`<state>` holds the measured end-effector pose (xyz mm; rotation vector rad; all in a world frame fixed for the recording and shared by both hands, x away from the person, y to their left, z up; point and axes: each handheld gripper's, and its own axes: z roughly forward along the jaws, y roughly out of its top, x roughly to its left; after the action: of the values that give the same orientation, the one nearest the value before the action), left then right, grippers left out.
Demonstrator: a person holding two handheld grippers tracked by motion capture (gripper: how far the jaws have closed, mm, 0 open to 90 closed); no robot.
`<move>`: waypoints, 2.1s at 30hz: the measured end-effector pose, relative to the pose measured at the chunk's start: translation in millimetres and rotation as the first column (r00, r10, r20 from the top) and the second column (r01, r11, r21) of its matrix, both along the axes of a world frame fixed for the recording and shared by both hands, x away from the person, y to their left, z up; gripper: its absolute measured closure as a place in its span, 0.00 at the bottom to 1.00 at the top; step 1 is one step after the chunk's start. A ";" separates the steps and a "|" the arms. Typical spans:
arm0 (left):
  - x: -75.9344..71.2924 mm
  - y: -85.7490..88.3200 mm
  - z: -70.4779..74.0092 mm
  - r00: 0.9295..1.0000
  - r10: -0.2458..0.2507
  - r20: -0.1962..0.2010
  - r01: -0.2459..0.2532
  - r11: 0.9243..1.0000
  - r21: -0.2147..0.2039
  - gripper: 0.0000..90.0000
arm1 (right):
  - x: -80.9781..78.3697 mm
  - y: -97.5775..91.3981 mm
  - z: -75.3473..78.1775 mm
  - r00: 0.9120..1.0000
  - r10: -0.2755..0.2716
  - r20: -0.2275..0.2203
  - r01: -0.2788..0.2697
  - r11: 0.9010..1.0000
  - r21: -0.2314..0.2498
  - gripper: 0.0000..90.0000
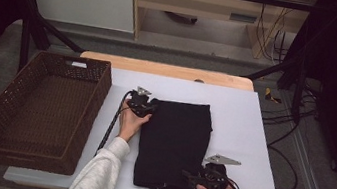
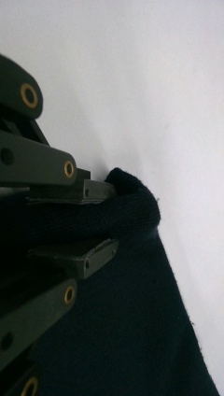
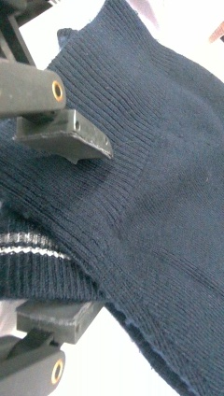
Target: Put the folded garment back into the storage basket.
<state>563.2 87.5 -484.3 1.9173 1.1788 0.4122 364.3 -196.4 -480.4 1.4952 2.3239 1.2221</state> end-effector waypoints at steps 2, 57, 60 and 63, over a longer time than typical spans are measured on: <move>0.4 1.0 -0.2 1.000 -0.001 -0.004 0.001 1.000 -0.011 0.81 | -0.2 0.1 0.1 1.000 -0.007 -0.008 0.007 1.000 0.006 0.41; -9.1 0.9 42.1 0.997 -0.044 0.067 0.050 0.994 -0.102 0.88 | 5.6 -7.2 3.8 0.987 -0.041 -0.158 0.062 0.990 0.128 0.76; -10.5 -1.0 47.7 0.996 -0.053 0.077 0.061 0.993 -0.106 0.88 | 5.3 -7.4 4.1 0.986 -0.041 -0.160 0.062 0.989 0.133 0.76; -12.6 -3.6 53.9 0.994 -0.064 0.090 0.074 0.992 -0.106 0.88 | 5.0 -8.2 5.2 0.986 -0.037 -0.163 0.061 0.988 0.141 0.76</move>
<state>550.7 83.9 -430.5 1.8221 1.0541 0.3821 369.2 -204.5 -475.2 1.7480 2.3227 1.3312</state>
